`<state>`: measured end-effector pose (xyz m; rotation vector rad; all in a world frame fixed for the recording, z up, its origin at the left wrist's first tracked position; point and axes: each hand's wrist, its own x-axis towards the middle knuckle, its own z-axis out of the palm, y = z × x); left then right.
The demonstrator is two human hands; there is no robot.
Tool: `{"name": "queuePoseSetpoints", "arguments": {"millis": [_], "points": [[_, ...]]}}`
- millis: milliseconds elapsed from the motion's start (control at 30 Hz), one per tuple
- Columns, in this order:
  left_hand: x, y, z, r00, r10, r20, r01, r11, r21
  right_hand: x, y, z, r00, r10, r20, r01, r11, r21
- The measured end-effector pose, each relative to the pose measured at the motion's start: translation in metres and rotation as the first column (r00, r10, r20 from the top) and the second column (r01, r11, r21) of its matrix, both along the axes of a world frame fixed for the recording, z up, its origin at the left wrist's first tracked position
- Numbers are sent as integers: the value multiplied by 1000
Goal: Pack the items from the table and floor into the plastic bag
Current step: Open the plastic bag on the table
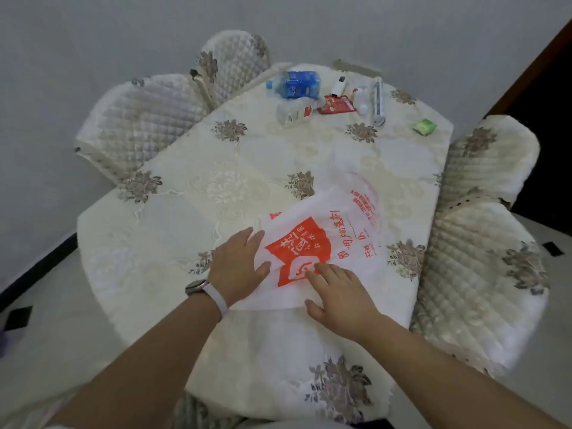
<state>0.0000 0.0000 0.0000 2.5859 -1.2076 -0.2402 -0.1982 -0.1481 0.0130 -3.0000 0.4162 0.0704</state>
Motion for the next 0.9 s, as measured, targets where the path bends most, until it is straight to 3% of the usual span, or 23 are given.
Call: {"name": "queuePoseSetpoints", "arguments": {"millis": [300,433,667,900], "points": [[5,-35,-14,982,46,-183,-18,989,148,34,-13,-46,991,51,-127,-44,998,55],[10,-36,-9,970,45,-238,-26,996,82,31,-20,-63,988,36,-148,-25,997,79],[12,-28,8,965,62,-256,-88,992,-91,19,-35,-68,998,55,12,-56,994,96],[19,-21,47,964,122,-238,-185,946,-267,7,-59,-21,964,-13,264,-11,996,90]]}}
